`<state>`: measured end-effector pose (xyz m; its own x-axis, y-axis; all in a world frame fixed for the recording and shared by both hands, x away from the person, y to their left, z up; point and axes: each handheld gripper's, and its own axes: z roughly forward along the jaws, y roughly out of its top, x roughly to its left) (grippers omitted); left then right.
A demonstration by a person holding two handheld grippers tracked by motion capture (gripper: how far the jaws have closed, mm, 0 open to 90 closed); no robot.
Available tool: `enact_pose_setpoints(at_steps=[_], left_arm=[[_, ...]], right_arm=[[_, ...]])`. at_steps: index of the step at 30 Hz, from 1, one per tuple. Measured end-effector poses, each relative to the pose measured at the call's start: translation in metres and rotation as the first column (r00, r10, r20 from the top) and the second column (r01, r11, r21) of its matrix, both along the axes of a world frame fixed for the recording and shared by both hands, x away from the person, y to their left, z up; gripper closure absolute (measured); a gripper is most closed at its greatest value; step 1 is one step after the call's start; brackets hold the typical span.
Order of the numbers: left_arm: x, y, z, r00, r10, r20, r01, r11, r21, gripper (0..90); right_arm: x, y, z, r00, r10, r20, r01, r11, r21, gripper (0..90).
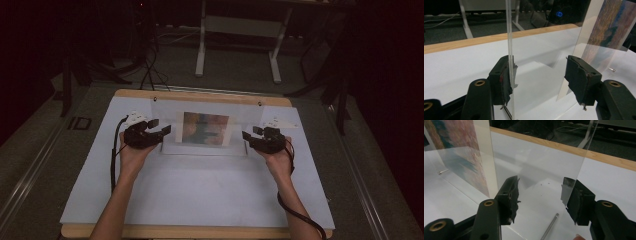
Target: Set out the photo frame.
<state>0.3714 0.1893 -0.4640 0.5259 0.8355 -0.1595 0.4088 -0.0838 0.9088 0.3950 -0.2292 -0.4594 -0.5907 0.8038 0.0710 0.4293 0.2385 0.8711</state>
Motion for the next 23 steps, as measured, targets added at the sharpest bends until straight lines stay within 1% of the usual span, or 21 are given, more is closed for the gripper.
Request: enact_pose_setpoints(at_steps=[3, 4, 6, 7, 9, 12, 15, 18, 20, 23], left_arm=[[0.001, 0.001, 0.0, 1.0, 0.001, -0.001, -0.001, 0.9999, -0.011, 40.1], [0.001, 0.001, -0.001, 1.0, 0.001, -0.003, -0.001, 0.9999, -0.016, 38.8], [0.0, 0.001, -0.001, 1.0, 0.009, 0.0, -0.009, 1.0, -0.005, 36.2], [-0.001, 0.002, -0.001, 0.9999, 0.013, 0.005, -0.013, 0.9999, 0.0, 35.8], [-0.003, 0.005, -0.001, 0.9998, 0.019, 0.01, -0.019, 0.9998, -0.007, 35.4], [-0.006, 0.012, 0.001, 0.9995, 0.029, 0.01, -0.029, 0.9995, -0.014, 35.4], [-0.011, 0.018, 0.003, 0.9993, 0.033, 0.014, -0.033, 0.9993, -0.015, 35.6], [-0.017, 0.024, 0.004, 0.9989, 0.045, 0.01, -0.045, 0.999, -0.001, 35.7], [-0.021, 0.028, 0.003, 0.9985, 0.055, 0.008, -0.055, 0.9985, -0.002, 35.8], [-0.027, 0.037, -0.002, 0.9972, 0.075, -0.008, -0.075, 0.9971, 0.017, 36.2]], right_arm=[[0.0, 0.0, 0.0, 1.0, 0.001, -0.003, -0.001, 1.0, -0.001, 46.7], [0.0, 0.0, 0.0, 1.0, 0.001, -0.002, -0.001, 1.0, -0.002, 46.5], [-0.001, 0.0, 0.001, 0.9999, -0.004, -0.011, 0.004, 1.0, -0.007, 45.8], [-0.001, 0.0, 0.001, 0.9998, -0.006, -0.017, 0.006, 0.9999, -0.012, 45.4], [-0.002, -0.001, 0.001, 0.9993, -0.008, -0.038, 0.007, 0.9998, -0.017, 44.9], [-0.005, -0.004, 0.002, 0.9991, 0.001, -0.043, -0.002, 0.9996, -0.029, 44.5], [-0.009, -0.01, 0.005, 0.9991, 0.005, -0.041, -0.006, 0.9995, -0.03, 44.3], [-0.013, -0.017, 0.008, 0.999, 0.003, -0.044, -0.004, 0.9997, -0.025, 44.0], [-0.015, -0.023, 0.009, 0.999, 0.007, -0.044, -0.008, 0.9996, -0.028, 43.9], [-0.016, -0.034, 0.009, 0.9986, 0.015, -0.05, -0.016, 0.9994, -0.031, 43.3]])
